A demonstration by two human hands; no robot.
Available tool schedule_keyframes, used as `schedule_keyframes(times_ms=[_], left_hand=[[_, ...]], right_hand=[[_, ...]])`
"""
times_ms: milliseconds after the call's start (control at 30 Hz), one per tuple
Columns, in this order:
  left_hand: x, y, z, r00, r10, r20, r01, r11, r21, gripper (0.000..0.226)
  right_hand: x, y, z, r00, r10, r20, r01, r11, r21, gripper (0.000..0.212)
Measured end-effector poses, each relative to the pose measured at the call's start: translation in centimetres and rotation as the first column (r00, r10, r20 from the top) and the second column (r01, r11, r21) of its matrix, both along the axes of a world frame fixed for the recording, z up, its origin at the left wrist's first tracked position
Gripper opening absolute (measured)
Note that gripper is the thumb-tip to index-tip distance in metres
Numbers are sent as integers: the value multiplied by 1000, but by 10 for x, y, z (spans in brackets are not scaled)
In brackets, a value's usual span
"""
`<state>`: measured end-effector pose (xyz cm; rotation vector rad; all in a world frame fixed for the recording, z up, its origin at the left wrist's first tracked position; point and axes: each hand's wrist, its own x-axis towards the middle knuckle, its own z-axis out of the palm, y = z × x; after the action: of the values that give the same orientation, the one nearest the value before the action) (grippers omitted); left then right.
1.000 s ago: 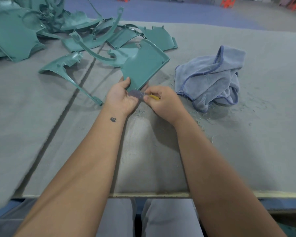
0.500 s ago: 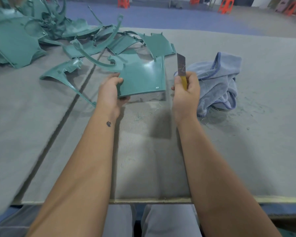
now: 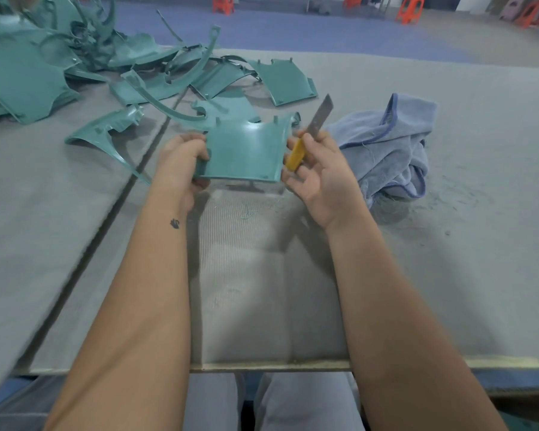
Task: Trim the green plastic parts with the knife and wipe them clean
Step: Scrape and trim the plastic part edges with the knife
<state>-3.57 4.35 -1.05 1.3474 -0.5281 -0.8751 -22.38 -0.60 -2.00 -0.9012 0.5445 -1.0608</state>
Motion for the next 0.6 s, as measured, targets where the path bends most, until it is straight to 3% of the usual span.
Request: schedule_keyframes(times_ms=[100, 200, 300, 333, 433, 533, 600], left_hand=[[-5, -3, -2, 999, 30, -16, -30, 999, -22, 27], [-12, -8, -2, 939, 64, -337, -125, 978, -164, 15], [-30, -10, -3, 750, -118, -651, -107, 949, -296, 12], [-36, -11, -4, 749, -158, -644, -47, 956, -289, 15], [-49, -11, -6, 872, -238, -428, 174, 967, -184, 10], [-51, -12, -4, 865, -210, -456, 148, 975, -167, 9], [-48, -12, -4, 830, -172, -531, 78, 978, -195, 8]], right_hand=[[7, 1, -2, 987, 6, -158, -11, 999, -32, 15], [9, -1, -4, 973, -19, -228, 9, 999, -47, 13], [10, 0, -5, 968, -18, -251, -6, 996, -91, 12], [11, 1, -6, 964, -18, -265, -12, 994, -112, 11], [14, 6, -7, 959, -85, -272, 37, 984, -174, 10], [15, 6, -4, 896, -346, -280, 250, 911, -328, 13], [13, 5, -3, 870, -405, -279, 291, 882, -371, 15]])
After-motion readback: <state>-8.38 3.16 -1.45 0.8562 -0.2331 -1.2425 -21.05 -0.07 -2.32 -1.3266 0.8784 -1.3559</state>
